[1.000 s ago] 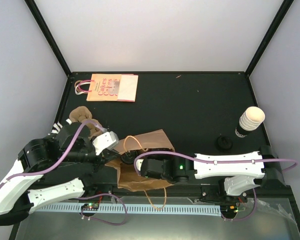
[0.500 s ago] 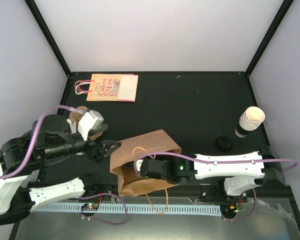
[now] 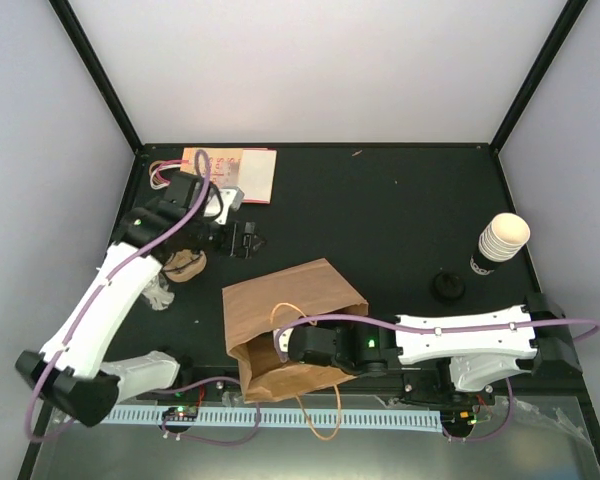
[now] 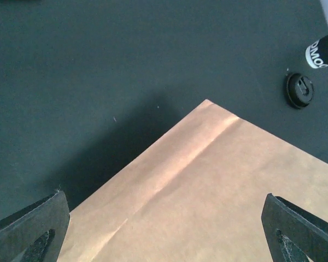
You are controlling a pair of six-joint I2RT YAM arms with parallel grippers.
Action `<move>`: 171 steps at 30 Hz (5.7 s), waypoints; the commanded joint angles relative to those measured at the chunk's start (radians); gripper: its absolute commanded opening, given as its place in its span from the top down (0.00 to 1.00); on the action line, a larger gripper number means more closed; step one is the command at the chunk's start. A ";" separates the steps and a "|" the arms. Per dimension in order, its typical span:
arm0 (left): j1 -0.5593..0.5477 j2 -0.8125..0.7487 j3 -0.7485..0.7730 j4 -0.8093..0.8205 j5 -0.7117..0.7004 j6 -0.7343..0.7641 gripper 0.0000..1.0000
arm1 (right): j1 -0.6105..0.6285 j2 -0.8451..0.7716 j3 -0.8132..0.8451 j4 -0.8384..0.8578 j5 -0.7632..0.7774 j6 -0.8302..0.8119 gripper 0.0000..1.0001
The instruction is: Pack the takeout coffee
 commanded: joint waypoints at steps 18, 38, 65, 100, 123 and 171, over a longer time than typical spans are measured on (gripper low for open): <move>0.063 0.436 -0.085 0.315 0.243 0.024 0.15 | 0.045 -0.044 -0.111 0.155 0.065 -0.032 0.50; 0.061 0.590 -0.114 0.394 0.253 0.026 0.37 | 0.045 -0.045 -0.110 0.132 0.059 -0.019 0.51; 0.058 0.685 -0.142 0.458 0.281 0.027 0.97 | 0.045 -0.057 -0.127 0.141 0.061 -0.018 0.51; -0.001 0.852 -0.124 0.491 0.490 0.082 0.99 | 0.028 -0.025 -0.199 0.336 0.146 -0.170 0.52; -0.012 0.885 -0.109 0.483 0.559 0.111 0.98 | -0.041 0.008 -0.185 0.262 0.053 -0.185 0.52; -0.031 0.924 -0.088 0.475 0.650 0.143 0.99 | -0.141 0.045 -0.225 0.350 -0.081 -0.140 0.52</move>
